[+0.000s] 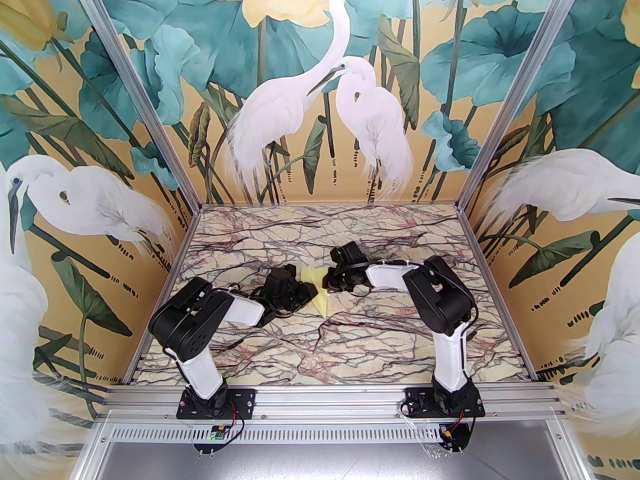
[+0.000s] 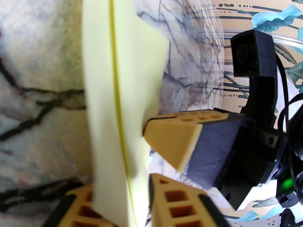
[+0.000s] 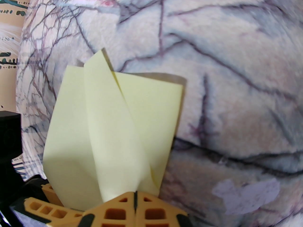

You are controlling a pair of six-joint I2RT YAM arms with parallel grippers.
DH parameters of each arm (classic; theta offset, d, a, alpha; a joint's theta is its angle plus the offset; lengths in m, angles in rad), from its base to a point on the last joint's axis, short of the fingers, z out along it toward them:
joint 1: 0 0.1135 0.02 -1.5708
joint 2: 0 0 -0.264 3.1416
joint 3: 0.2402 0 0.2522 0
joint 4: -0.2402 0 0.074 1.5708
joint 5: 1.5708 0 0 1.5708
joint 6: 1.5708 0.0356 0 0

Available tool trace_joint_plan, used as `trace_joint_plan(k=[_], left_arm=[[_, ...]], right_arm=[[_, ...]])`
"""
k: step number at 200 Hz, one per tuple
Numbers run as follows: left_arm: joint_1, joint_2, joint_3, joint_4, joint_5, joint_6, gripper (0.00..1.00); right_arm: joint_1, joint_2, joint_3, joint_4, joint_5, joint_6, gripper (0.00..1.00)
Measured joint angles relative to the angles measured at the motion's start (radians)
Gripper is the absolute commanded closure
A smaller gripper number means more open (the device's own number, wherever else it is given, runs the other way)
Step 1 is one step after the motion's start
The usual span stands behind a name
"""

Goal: Fold a paper plane with a square sheet of paper (fold left side to right side)

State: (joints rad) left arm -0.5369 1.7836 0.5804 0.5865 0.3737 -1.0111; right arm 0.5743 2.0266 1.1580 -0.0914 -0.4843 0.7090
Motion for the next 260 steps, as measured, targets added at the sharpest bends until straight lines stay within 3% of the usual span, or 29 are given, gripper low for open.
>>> trace_joint_plan(k=[21, 46, 74, 106, 127, 136, 160, 205, 260], left_arm=[[0.0, 0.025, 0.011, 0.032, 0.01, -0.008, 0.78], [0.0, 0.064, 0.037, 0.058, 0.018, -0.019, 0.89], [-0.001, 0.078, 0.045, 0.059, 0.011, -0.022, 0.98], [-0.003, 0.035, 0.046, -0.018, -0.013, 0.003, 1.0], [-0.003, -0.055, 0.072, -0.177, -0.046, 0.052, 1.0], [-0.005, -0.1, 0.105, -0.274, -0.077, 0.088, 1.0], [-0.02, -0.18, 0.235, -0.536, -0.179, 0.182, 1.0], [-0.117, -0.202, 0.439, -0.969, -0.493, 0.348, 1.0], [-0.288, 0.013, 0.665, -1.345, -0.882, 0.398, 1.0]], right_arm=[[-0.004, 0.0, -0.015, 0.031, -0.014, 0.021, 1.0], [-0.006, -0.002, -0.027, 0.056, -0.018, 0.032, 0.99], [-0.012, -0.023, -0.049, 0.069, -0.016, 0.04, 0.91], [-0.024, -0.123, -0.1, 0.067, 0.013, 0.041, 0.56], [-0.043, -0.249, -0.134, 0.055, 0.068, 0.032, 0.21], [-0.052, -0.301, -0.142, 0.048, 0.095, 0.021, 0.0], [-0.071, -0.443, -0.183, 0.047, 0.182, -0.014, 0.01], [-0.133, -0.589, -0.352, 0.088, 0.27, -0.026, 0.01], [-0.275, -0.63, -0.488, 0.154, 0.193, 0.032, 0.01]])
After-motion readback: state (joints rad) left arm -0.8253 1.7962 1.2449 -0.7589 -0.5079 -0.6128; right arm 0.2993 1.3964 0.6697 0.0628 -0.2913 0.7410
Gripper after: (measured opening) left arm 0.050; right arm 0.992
